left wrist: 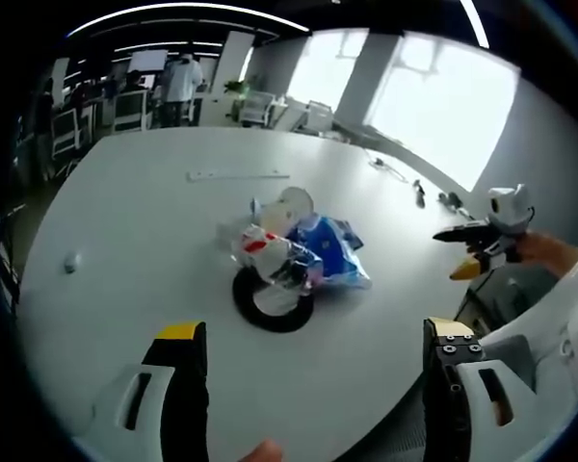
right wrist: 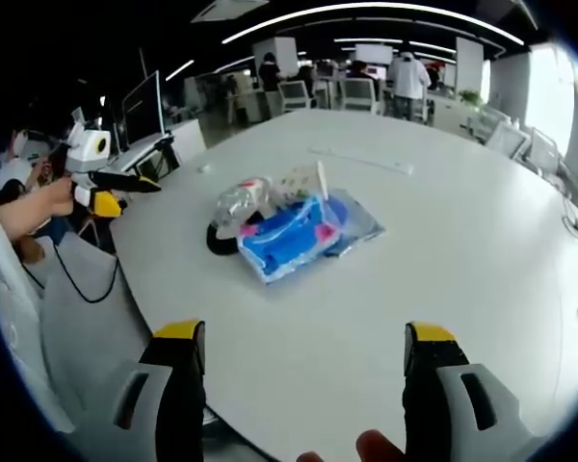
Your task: Arrange the tabletop items into an orderly group along one side of the table until the central work area is clear of visible clutter.
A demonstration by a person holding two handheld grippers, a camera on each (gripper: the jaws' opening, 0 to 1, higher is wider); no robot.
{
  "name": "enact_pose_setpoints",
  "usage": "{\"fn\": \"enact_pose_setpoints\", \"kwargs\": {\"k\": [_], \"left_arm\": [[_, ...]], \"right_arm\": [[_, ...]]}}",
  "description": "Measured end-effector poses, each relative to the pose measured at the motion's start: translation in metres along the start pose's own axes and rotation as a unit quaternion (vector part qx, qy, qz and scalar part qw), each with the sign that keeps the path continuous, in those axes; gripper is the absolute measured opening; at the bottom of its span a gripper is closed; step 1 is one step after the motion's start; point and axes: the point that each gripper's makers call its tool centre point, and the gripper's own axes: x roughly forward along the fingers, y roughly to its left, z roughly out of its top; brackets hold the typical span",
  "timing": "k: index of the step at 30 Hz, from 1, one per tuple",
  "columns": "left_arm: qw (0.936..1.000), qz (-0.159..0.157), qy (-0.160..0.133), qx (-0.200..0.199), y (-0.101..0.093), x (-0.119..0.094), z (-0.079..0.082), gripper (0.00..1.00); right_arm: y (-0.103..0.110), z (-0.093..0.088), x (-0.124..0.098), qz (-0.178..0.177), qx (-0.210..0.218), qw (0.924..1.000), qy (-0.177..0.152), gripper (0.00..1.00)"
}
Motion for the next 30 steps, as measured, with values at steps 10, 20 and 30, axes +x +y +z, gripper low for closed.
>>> {"fn": "enact_pose_setpoints", "kwargs": {"k": [10, 20, 30], "left_arm": [[1.0000, -0.005, 0.006, 0.006, 0.001, 0.010, 0.006, 0.89], [0.9997, -0.014, 0.013, 0.015, -0.002, 0.019, 0.011, 0.89], [0.9994, -0.018, 0.022, 0.019, 0.000, 0.027, 0.013, 0.89]], "right_arm": [[0.001, -0.001, 0.003, 0.003, 0.001, 1.0000, 0.004, 0.83], [0.001, -0.002, 0.006, 0.004, 0.002, 1.0000, 0.006, 0.83], [0.004, 0.000, 0.009, 0.009, -0.002, 0.9999, 0.009, 0.83]]}}
